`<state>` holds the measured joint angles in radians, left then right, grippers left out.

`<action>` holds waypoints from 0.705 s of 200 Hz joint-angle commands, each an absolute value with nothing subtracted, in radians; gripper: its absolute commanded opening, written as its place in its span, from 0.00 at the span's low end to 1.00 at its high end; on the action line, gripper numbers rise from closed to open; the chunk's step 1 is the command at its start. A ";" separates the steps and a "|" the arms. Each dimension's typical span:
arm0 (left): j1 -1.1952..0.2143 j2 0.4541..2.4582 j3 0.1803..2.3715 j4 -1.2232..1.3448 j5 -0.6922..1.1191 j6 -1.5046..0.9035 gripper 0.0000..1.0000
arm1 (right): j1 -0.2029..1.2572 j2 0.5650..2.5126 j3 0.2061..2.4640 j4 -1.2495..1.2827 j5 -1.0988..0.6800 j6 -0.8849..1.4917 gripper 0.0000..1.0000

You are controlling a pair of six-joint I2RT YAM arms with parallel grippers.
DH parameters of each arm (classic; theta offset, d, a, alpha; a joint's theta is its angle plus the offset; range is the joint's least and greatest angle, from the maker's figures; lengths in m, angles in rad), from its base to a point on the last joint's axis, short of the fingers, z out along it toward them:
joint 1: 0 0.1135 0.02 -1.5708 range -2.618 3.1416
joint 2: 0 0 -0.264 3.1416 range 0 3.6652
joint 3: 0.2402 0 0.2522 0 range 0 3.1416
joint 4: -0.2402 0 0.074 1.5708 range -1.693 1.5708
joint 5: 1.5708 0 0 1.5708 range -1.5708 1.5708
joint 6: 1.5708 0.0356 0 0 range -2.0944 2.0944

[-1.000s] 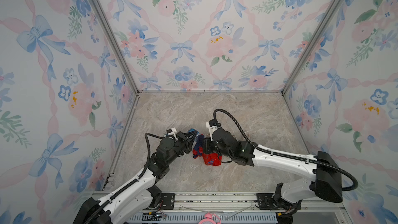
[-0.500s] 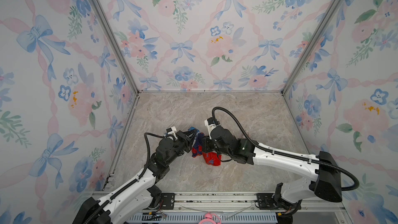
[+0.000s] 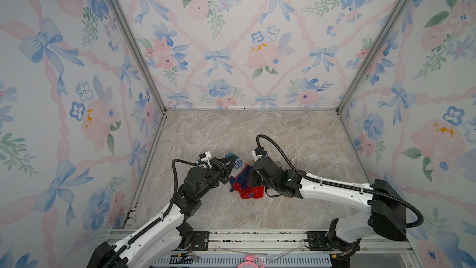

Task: Wipe the watch dial
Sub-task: Wipe the dirt from the watch dial, then place the watch at the center of the board, then place the cleaning item at the center of the board.

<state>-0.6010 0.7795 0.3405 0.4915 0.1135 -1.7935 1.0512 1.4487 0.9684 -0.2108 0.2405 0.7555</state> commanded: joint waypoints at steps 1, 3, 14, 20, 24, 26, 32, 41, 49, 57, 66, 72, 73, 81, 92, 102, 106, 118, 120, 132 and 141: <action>-0.589 0.753 0.315 0.511 0.137 -1.811 0.00 | 1.033 1.321 0.951 -0.275 0.275 0.754 0.00; -0.587 0.752 0.314 0.511 0.137 -1.812 0.00 | 1.031 1.310 0.948 -0.278 0.275 0.753 0.00; -0.580 0.752 0.307 0.510 0.141 -1.813 0.00 | 1.023 1.248 0.928 -0.297 0.273 0.756 0.00; -0.577 0.755 0.307 0.510 0.148 -1.813 0.00 | 1.015 1.211 0.916 -0.310 0.272 0.757 0.00; -0.574 0.758 0.308 0.511 0.153 -1.811 0.00 | 1.009 1.187 0.906 -0.322 0.270 0.758 0.00; -0.572 0.759 0.309 0.510 0.156 -1.811 0.00 | 1.006 1.174 0.902 -0.326 0.270 0.760 0.00; -0.567 0.767 0.310 0.508 0.166 -1.808 0.00 | 0.994 1.135 0.887 -0.343 0.268 0.762 0.00; -0.561 0.778 0.312 0.504 0.178 -1.800 0.00 | 0.972 1.073 0.863 -0.370 0.263 0.770 0.00; -0.554 0.787 0.313 0.494 0.183 -1.789 0.00 | 0.951 1.014 0.843 -0.396 0.257 0.773 0.00; -0.548 0.794 0.314 0.483 0.186 -1.772 0.00 | 0.924 0.955 0.825 -0.430 0.251 0.776 0.00; -0.538 0.809 0.323 0.459 0.193 -1.740 0.00 | 0.890 0.895 0.808 -0.467 0.239 0.775 0.00; -0.530 0.818 0.330 0.438 0.196 -1.712 0.00 | 0.865 0.856 0.800 -0.494 0.230 0.771 0.00; -0.529 0.821 0.332 0.434 0.196 -1.708 0.00 | 0.860 0.851 0.799 -0.498 0.228 0.770 0.00; -0.524 0.838 0.343 0.407 0.194 -1.667 0.00 | 0.823 0.808 0.788 -0.529 0.210 0.766 0.00; -0.517 0.865 0.369 0.351 0.188 -1.599 0.00 | 0.775 0.756 0.776 -0.572 0.192 0.759 0.00; -0.511 0.893 0.390 0.311 0.182 -1.538 0.00 | 0.720 0.723 0.766 -0.608 0.175 0.749 0.00; -0.508 0.906 0.395 0.300 0.179 -1.518 0.00 | 0.700 0.712 0.760 -0.619 0.166 0.746 0.00; -0.500 0.944 0.407 0.284 0.180 -1.472 0.00 | 0.636 0.692 0.746 -0.649 0.139 0.740 0.00; -0.500 0.951 0.408 0.283 0.181 -1.467 0.00 | 0.626 0.689 0.744 -0.652 0.133 0.740 0.00; -0.497 0.985 0.414 0.280 0.185 -1.439 0.00 | 0.570 0.676 0.726 -0.677 0.120 0.751 0.00; -0.495 1.007 0.420 0.268 0.183 -1.416 0.00 | 0.536 0.668 0.713 -0.699 0.129 0.766 0.00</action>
